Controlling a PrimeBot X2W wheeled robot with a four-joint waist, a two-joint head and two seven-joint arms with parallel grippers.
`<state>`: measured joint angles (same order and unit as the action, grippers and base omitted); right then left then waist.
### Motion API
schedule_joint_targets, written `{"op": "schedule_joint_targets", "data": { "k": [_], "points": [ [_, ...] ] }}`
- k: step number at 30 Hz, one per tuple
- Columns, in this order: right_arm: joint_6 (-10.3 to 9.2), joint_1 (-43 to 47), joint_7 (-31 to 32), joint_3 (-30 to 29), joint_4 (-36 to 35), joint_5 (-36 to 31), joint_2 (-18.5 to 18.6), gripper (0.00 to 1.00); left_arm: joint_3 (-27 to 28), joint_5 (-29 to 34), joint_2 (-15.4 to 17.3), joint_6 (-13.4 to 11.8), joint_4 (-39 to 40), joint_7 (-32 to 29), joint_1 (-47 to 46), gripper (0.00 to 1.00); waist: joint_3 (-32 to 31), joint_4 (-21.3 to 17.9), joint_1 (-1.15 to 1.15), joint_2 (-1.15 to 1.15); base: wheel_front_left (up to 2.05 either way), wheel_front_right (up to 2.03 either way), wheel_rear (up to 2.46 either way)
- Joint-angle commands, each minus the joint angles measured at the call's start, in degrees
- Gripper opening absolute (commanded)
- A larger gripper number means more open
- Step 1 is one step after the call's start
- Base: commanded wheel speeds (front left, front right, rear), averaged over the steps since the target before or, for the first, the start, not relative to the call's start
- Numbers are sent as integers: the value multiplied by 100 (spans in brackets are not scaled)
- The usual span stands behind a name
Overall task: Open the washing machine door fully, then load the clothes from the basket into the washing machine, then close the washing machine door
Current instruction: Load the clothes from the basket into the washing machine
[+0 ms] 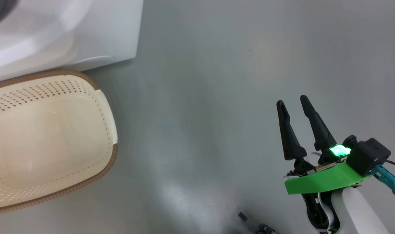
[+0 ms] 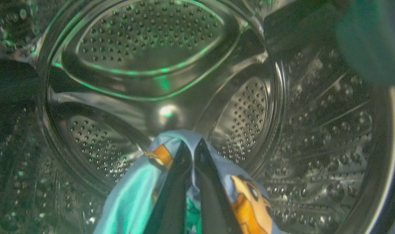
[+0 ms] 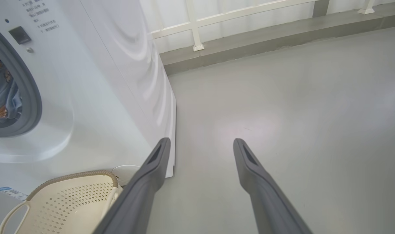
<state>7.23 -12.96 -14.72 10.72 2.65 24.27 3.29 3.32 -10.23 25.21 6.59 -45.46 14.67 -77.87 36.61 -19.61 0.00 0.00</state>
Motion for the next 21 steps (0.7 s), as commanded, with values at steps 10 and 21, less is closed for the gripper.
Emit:
{"op": "schedule_joint_targets", "data": {
  "k": [10, 21],
  "points": [
    [25, -73, -28, 137, -142, 45, -21, 100, 221, 200, 221, 68, 123, 33, 609, 21, 118, -15, 0, 0, 0, 0, 0],
    [25, -97, -28, 113, -138, 48, -32, 100, 251, 250, 222, 76, -636, 33, 427, 100, 53, 94, 0, 0, 0, 0, 0]
  ]
}}
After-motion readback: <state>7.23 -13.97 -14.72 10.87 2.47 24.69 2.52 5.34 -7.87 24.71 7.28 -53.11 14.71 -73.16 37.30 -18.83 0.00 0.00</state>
